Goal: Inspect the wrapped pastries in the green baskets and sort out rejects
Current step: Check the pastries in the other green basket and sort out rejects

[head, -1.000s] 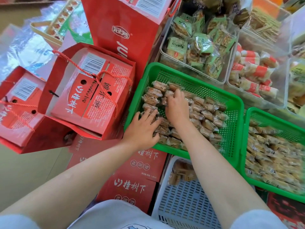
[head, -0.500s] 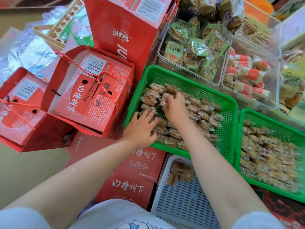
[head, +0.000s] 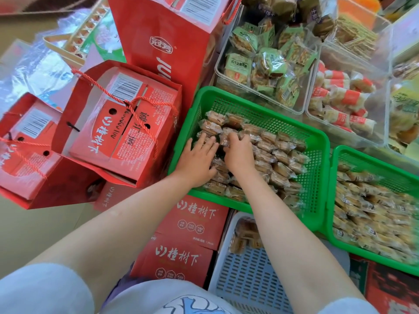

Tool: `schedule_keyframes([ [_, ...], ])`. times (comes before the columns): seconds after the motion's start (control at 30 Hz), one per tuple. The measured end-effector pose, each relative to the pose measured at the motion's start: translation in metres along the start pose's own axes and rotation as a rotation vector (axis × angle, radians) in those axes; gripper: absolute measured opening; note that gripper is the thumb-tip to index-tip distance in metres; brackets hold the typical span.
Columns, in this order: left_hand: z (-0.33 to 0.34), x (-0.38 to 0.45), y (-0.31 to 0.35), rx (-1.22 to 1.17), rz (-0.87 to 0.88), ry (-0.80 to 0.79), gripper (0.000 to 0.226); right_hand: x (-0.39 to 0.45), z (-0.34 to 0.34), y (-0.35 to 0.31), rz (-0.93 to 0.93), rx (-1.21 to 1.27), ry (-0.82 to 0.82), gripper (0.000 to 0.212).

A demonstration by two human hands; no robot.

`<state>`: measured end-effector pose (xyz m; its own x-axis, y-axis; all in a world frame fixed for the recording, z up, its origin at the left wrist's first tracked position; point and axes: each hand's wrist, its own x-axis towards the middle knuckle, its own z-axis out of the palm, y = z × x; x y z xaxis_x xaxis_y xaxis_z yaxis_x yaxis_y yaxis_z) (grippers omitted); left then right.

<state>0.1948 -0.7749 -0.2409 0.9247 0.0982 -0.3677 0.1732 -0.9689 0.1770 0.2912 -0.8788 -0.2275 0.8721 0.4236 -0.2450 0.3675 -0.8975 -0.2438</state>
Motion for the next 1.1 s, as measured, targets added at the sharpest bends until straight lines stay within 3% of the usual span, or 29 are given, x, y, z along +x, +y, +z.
schedule_keyframes([
  [0.17, -0.002, 0.000, 0.001, -0.054, -0.005, -0.031, 0.077, 0.004, -0.027, 0.007, 0.037, 0.253, -0.115, 0.038],
  [0.27, -0.010, 0.001, 0.002, -0.115, -0.019, -0.054, 0.079, -0.006, -0.047, 0.013, 0.136, 0.478, -0.096, 0.045],
  [0.37, -0.021, -0.001, 0.002, -0.282, -0.066, -0.031, 0.080, -0.025, -0.060, 0.019, 0.252, 0.737, 0.009, 0.037],
  [0.47, -0.032, -0.012, 0.005, -0.381, -0.089, -0.017, 0.077, -0.052, -0.071, 0.022, 0.360, 1.031, 0.085, 0.016],
  [0.53, -0.044, -0.026, 0.012, -0.608, -0.123, 0.034, 0.066, -0.071, -0.080, 0.023, 0.396, 1.246, 0.075, 0.013],
  [0.67, -0.085, -0.079, 0.038, -1.525, -0.222, 0.159, 0.027, -0.124, -0.099, 0.021, 0.358, 1.573, -0.031, 0.016],
  [0.73, -0.098, -0.108, 0.049, -1.700, -0.175, 0.249, 0.019, -0.148, -0.103, 0.020, 0.297, 1.562, -0.059, 0.019],
  [0.83, -0.101, -0.140, 0.061, -1.730, -0.230, 0.378, 0.014, -0.179, -0.102, 0.018, 0.246, 1.436, -0.019, 0.034],
  [0.93, -0.099, -0.155, 0.065, -1.754, -0.303, 0.363, 0.011, -0.205, -0.105, 0.014, 0.166, 1.360, -0.026, 0.027],
  [1.1, -0.103, -0.177, 0.072, -1.770, -0.243, 0.286, 0.016, -0.242, -0.118, 0.009, 0.094, 1.318, 0.051, 0.025],
])
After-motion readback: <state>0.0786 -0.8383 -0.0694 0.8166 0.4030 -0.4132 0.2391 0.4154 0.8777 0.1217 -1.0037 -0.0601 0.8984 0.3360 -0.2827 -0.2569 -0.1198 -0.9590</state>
